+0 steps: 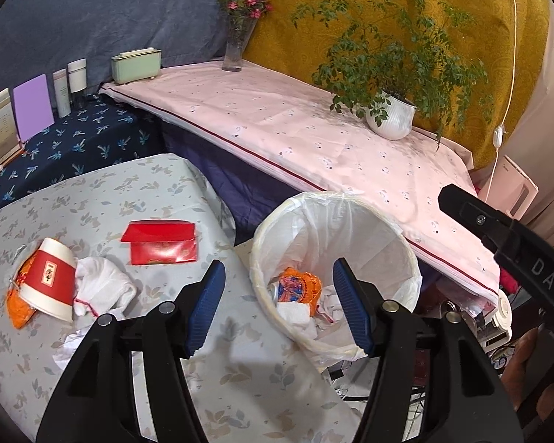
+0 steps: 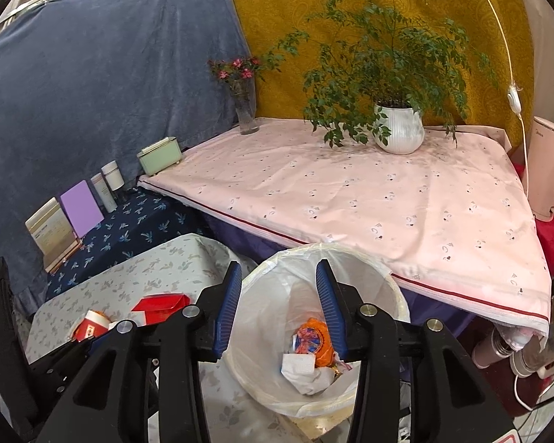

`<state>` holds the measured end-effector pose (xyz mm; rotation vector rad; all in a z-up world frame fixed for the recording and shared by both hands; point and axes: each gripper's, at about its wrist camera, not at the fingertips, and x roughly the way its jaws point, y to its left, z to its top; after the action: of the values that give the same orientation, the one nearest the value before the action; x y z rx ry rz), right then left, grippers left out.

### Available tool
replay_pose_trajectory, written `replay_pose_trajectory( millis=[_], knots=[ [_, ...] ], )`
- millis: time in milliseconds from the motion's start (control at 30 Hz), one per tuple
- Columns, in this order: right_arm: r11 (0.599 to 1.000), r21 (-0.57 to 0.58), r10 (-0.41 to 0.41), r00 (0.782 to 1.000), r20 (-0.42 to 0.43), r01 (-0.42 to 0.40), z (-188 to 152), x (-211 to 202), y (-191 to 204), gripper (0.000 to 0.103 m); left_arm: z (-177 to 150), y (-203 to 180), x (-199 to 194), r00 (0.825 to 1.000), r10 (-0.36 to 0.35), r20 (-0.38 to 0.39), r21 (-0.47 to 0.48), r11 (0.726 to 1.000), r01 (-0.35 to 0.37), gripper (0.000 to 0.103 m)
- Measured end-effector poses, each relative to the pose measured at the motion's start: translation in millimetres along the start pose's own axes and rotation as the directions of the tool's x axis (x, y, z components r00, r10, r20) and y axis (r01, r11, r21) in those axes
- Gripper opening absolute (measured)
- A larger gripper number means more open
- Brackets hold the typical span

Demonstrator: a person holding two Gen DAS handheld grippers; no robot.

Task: Collect trash
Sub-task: 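Move both grippers back toward the table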

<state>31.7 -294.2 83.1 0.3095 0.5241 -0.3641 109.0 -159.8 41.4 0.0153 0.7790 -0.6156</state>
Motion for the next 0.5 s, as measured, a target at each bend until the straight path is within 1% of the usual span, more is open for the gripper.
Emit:
replay_pose_trajectory(
  millis=[500],
  knots=[
    [0.998, -0.031, 0.062, 0.997, -0.038, -0.063, -19.4, -2.9, 45.3, 0.042, -18.2, 61.9, -31.1, 0.997, 0.074, 0.008, -0.056, 0.996, -0.073, 0.058]
  ],
)
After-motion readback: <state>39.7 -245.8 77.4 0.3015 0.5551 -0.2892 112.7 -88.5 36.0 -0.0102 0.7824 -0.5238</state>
